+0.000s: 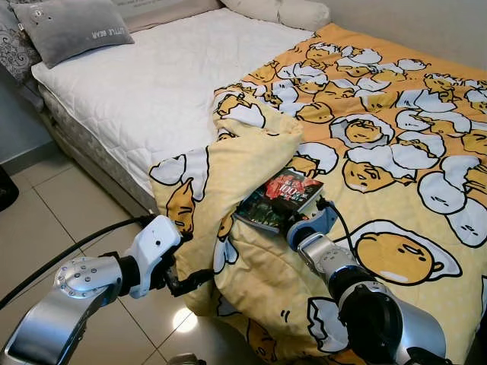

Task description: Clean up the room

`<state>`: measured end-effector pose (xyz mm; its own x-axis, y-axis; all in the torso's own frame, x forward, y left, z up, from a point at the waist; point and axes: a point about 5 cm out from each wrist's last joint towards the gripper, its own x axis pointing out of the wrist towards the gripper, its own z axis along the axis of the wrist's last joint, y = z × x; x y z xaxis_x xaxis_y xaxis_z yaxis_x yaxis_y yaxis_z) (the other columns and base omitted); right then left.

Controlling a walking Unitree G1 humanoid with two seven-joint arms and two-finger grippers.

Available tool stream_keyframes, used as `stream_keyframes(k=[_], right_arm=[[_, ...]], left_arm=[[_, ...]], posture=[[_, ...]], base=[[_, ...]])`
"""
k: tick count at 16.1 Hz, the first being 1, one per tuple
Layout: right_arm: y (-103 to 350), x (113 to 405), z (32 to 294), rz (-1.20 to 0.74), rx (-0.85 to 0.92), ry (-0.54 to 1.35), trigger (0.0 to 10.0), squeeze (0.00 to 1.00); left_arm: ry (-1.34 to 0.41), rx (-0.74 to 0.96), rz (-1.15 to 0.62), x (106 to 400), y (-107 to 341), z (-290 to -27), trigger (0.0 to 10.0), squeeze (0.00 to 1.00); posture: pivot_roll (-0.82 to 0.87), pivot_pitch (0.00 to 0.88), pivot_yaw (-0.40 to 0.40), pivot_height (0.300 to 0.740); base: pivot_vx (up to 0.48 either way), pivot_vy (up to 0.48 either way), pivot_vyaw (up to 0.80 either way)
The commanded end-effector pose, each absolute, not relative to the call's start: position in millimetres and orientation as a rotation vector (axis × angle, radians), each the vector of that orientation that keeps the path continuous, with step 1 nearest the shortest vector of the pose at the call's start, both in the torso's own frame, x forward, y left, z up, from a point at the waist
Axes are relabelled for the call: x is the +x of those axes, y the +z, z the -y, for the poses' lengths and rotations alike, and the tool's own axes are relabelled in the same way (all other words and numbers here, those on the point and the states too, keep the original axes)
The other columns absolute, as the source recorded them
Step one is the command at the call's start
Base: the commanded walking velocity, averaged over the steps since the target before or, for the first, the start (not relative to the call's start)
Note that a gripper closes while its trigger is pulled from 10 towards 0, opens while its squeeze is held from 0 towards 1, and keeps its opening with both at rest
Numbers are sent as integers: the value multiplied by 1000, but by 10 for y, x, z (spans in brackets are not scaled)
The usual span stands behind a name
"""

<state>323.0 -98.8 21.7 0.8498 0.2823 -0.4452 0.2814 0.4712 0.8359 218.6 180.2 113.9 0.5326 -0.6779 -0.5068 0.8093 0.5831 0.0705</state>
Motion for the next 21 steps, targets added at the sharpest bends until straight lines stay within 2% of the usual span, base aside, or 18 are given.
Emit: stream_keyframes(k=[1, 10, 15, 18, 21], right_arm=[[304, 3301, 948, -571, 1100, 13, 0, 0], [253, 3258, 925, -610, 1011, 33, 0, 0], [218, 3236, 977, -604, 1022, 9, 0, 0], [256, 3274, 1087, -554, 1046, 4, 0, 0], [390, 3343, 1311, -420, 935, 109, 0, 0]], left_arm=[[-901, 314, -453, 2189, 1163, -1795, 10000, 0], [-899, 315, -452, 2200, 1174, -1795, 10000, 0], [-880, 313, -428, 2277, 1172, -1785, 10000, 0], [-845, 289, -393, 2335, 1183, -1772, 10000, 0], [-732, 260, -331, 2411, 1141, -1682, 10000, 0]], posture=[[172, 0, 0, 740], [186, 0, 2, 740], [178, 0, 3, 740], [130, 0, 11, 740], [57, 0, 28, 740]], base=[[0, 0, 0], [0, 0, 0], [0, 0, 0], [0, 0, 0], [0, 0, 0]])
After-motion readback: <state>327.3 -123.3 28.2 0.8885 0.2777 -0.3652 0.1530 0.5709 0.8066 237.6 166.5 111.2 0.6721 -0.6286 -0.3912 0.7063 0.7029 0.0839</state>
